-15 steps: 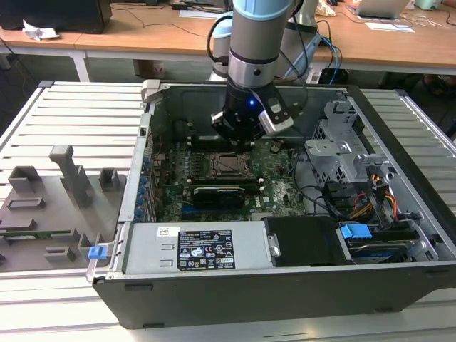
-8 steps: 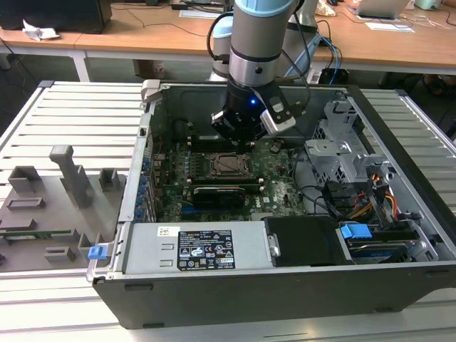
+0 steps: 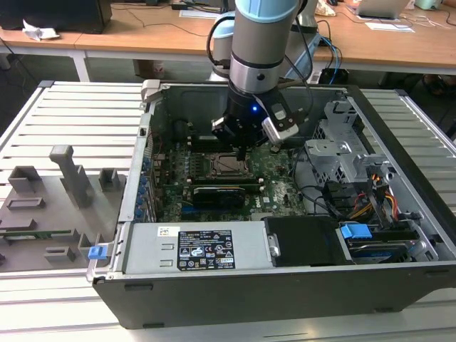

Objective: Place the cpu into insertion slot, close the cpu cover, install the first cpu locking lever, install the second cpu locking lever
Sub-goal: 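Install the second cpu locking lever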

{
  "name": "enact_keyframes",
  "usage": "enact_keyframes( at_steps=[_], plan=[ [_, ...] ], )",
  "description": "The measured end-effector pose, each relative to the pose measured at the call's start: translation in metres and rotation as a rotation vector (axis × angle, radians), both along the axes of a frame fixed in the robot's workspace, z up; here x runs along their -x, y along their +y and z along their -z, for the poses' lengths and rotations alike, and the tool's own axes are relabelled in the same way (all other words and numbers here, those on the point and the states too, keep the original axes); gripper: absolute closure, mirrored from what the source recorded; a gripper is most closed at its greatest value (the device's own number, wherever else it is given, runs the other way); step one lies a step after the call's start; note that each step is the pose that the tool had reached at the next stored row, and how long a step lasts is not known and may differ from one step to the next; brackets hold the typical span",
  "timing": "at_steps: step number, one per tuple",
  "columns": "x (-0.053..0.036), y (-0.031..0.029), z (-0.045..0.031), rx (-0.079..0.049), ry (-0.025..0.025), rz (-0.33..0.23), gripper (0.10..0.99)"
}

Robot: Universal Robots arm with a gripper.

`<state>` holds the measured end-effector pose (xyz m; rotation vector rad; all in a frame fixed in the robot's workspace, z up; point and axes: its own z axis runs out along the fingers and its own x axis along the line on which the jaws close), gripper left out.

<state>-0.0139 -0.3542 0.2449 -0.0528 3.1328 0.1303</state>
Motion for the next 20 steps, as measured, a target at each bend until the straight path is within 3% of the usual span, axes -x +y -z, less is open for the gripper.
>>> enact_keyframes(
  at_steps=[8,11,20],
  plan=[
    [0.0016,-0.0059,0.0074,0.000,0.0001,-0.008,0.980],
    [0.0020,-0.0108,0.0077,-0.001,0.0000,-0.008,0.980],
    [0.0023,-0.0164,0.0079,-0.001,0.0000,-0.008,0.980]
  ],
)
